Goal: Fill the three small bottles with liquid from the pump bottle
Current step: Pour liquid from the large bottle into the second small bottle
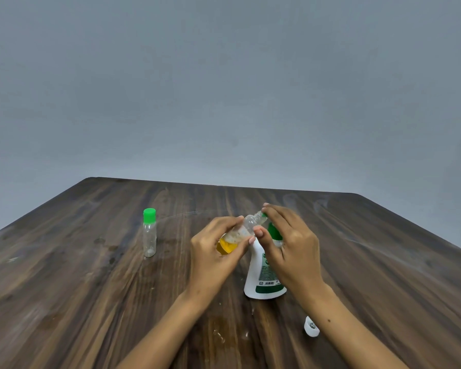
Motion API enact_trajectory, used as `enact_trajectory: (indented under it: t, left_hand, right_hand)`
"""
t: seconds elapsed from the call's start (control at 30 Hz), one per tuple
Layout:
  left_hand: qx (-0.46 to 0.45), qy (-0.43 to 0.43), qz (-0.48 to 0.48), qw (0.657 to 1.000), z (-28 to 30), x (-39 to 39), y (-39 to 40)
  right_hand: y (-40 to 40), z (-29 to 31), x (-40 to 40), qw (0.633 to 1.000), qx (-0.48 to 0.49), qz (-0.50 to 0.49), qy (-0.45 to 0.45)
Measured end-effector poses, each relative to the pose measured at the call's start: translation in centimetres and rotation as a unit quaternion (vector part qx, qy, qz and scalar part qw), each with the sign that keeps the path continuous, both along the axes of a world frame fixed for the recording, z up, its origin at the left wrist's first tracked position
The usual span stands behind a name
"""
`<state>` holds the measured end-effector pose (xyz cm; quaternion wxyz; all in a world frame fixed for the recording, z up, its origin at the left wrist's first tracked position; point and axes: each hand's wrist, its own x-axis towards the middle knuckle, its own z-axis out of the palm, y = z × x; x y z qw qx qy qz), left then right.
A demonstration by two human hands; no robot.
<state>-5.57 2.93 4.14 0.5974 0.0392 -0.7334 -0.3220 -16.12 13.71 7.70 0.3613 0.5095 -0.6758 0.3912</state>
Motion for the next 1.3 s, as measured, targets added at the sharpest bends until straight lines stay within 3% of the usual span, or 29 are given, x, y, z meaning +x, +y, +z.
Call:
enact_trajectory:
  t: [0.3,1.3]
  left_hand:
    - [-0.030,-0.006,0.002,1.000,0.0,-0.3,0.0]
    - [-0.004,0.014,-0.023,1.000,-0.1,-0.9,-0.1]
  right_hand:
    - [0.6,0.2,-0.3,1.000,0.019,0.002,0.016]
    - [0.6,0.9,-1.2,0.999,0.006,0.032,-0.008]
